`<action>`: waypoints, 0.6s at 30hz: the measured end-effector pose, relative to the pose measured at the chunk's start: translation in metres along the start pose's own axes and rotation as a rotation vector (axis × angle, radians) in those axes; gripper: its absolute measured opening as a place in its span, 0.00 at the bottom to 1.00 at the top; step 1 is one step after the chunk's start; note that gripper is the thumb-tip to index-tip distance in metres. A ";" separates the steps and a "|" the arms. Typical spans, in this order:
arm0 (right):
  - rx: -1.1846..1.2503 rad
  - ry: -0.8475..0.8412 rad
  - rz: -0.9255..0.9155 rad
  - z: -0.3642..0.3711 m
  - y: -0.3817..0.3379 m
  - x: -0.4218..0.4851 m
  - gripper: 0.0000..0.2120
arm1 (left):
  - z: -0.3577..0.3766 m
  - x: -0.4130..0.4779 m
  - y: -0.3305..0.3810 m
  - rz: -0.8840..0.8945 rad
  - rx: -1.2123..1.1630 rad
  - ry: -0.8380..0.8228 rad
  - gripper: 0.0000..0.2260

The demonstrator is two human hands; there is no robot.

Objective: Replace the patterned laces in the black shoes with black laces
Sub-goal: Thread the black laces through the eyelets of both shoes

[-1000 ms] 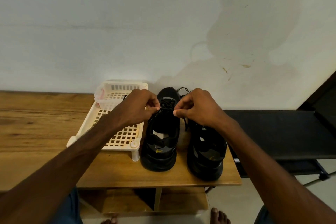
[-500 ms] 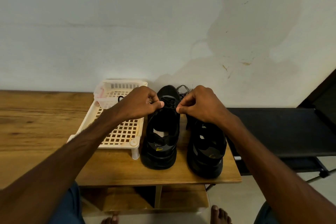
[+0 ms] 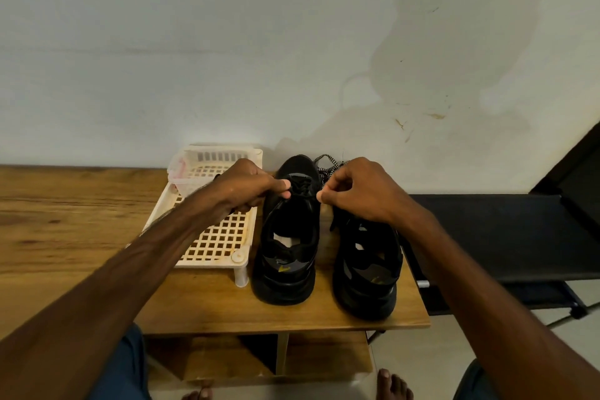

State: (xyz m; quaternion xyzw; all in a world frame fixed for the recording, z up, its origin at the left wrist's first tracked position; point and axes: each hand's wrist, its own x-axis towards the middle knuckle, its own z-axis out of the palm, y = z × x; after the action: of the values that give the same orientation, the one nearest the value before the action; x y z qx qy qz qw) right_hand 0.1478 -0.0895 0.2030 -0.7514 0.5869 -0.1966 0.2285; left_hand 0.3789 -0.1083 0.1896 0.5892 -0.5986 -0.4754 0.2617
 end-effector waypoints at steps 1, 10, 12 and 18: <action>0.004 -0.024 -0.033 -0.001 -0.002 -0.001 0.05 | 0.001 -0.001 0.000 0.014 -0.012 0.006 0.10; -0.079 -0.053 -0.154 0.010 -0.029 -0.002 0.08 | 0.018 -0.008 0.008 0.300 0.201 0.080 0.05; -0.048 -0.022 -0.133 0.010 -0.029 0.001 0.08 | 0.018 -0.007 0.007 0.346 0.239 0.071 0.05; 0.020 0.021 -0.155 0.017 -0.036 0.004 0.06 | 0.021 -0.005 0.004 0.434 0.333 0.051 0.11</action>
State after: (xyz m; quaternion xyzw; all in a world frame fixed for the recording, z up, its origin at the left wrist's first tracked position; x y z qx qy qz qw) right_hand 0.1865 -0.0845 0.2099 -0.7903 0.5273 -0.2273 0.2138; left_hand 0.3594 -0.0989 0.1852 0.4937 -0.7741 -0.2884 0.2719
